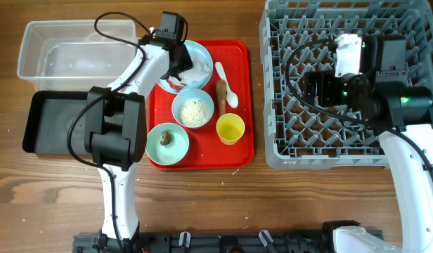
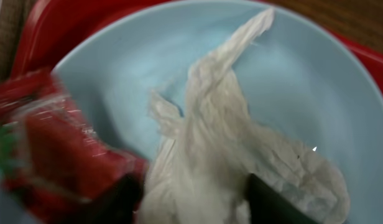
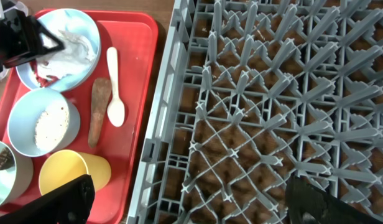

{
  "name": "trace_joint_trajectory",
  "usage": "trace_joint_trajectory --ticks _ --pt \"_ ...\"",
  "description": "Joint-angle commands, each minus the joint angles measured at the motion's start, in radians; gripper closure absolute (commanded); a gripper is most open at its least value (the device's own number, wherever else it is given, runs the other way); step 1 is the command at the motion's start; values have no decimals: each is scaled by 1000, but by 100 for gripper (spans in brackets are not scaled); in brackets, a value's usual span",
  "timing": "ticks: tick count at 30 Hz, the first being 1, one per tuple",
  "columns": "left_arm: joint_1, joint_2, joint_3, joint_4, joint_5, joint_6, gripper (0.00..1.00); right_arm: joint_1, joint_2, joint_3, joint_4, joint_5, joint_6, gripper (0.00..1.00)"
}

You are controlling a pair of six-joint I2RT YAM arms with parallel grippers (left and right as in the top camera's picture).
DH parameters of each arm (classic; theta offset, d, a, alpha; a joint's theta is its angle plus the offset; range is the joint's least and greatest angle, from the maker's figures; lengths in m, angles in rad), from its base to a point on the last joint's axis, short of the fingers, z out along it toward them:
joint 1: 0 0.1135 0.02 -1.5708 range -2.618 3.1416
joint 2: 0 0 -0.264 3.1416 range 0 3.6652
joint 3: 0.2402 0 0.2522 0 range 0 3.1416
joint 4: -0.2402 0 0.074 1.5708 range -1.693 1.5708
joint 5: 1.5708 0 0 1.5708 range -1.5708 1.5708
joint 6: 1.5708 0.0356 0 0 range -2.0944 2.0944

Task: Sort waste into correct bins and load items into the dishwasher rack
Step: 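Grasp the red wrapper and tissue from the plate with left gripper, drop into clear bin, then reach the left gripper to the yellow cup and lift it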

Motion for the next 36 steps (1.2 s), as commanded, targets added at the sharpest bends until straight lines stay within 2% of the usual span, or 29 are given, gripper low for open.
trace_joint_trajectory --ticks 1,3,5,9,11,14,17,19,22,23,24,25,26,27,28,30,32,33,34,36 --pt "0 27 18 -40 -8 30 96 1 12 16 -24 -21 -16 0" --pt "0 27 18 -53 28 127 96 1 12 16 -39 -21 -16 0" --pt "1 -6 37 -95 28 145 96 1 12 16 -42 -21 -16 0" --pt "10 -171 237 -288 39 204 96 1 12 16 -39 -21 -17 0" --pt "35 -263 311 -341 56 224 96 1 12 16 -37 -21 -17 0" --pt "141 -405 318 -342 55 251 96 1 12 16 -30 -21 -16 0" --pt "272 -380 317 -315 35 286 96 1 12 16 -22 -21 -16 0" --pt "377 -287 317 -275 33 305 96 1 12 16 -18 -21 -9 0" --pt "454 -156 317 -266 36 305 95 1 12 16 -19 -21 -9 0" --pt "462 -113 317 -269 36 305 85 1 12 16 -19 -21 0 0" --pt "464 -74 317 -272 36 305 70 1 12 16 -19 -21 10 0" --pt "464 -56 317 -273 36 305 44 1 12 16 -19 -21 9 0" --pt "463 -44 317 -272 36 305 22 1 12 16 -19 -21 9 0" --pt "461 -51 318 -267 37 305 11 1 12 16 -19 -21 7 0" --pt "459 -68 320 -259 37 306 7 1 12 16 -19 -21 6 0" --pt "457 -115 320 -261 55 316 7 1 12 16 -19 -21 7 0" --pt "452 -191 320 -292 186 358 10 1 12 16 -19 -21 7 0" --pt "433 -246 320 -331 353 488 15 1 12 16 -19 -21 7 0" --pt "406 -289 320 -377 424 550 15 1 12 16 -19 -21 7 0" --pt "330 -343 320 -502 426 555 16 1 12 16 -16 -21 10 0"
